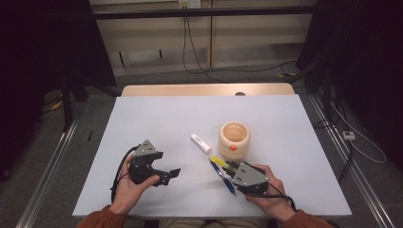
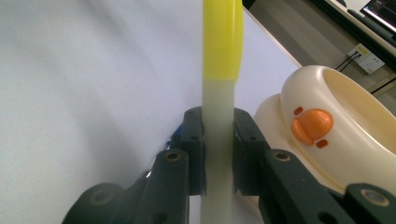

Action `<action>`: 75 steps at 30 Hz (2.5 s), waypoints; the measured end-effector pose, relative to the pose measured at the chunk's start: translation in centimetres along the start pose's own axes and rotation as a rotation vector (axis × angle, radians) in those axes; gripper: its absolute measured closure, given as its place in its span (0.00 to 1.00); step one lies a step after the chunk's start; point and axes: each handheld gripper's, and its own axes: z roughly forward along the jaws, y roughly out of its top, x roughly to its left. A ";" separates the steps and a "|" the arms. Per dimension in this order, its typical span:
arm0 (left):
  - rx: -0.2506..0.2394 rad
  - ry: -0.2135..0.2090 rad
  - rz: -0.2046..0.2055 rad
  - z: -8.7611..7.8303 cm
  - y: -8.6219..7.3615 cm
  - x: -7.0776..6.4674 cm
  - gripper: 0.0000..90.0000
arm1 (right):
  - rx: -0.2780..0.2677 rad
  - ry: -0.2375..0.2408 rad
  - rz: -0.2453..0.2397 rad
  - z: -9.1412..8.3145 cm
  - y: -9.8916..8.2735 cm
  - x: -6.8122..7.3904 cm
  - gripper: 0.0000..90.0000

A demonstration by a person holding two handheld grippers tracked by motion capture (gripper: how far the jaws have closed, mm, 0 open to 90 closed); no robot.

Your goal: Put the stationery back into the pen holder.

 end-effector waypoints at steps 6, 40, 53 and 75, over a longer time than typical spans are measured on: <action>-0.021 0.035 0.030 -1.3 -1.7 0.3 0.06 | -0.053 0.027 0.110 -0.4 0.0 -0.8 0.87; -0.143 0.104 -0.045 -2.3 -5.3 1.7 0.07 | -0.302 -0.098 0.548 -0.8 2.0 -9.0 0.87; -0.129 0.086 -0.055 -2.2 -5.4 1.8 0.07 | -0.271 -0.121 0.612 2.4 0.6 -9.7 0.86; -0.119 0.075 -0.053 -2.2 -5.4 1.8 0.07 | -0.258 -0.115 0.625 2.4 0.0 -9.8 0.45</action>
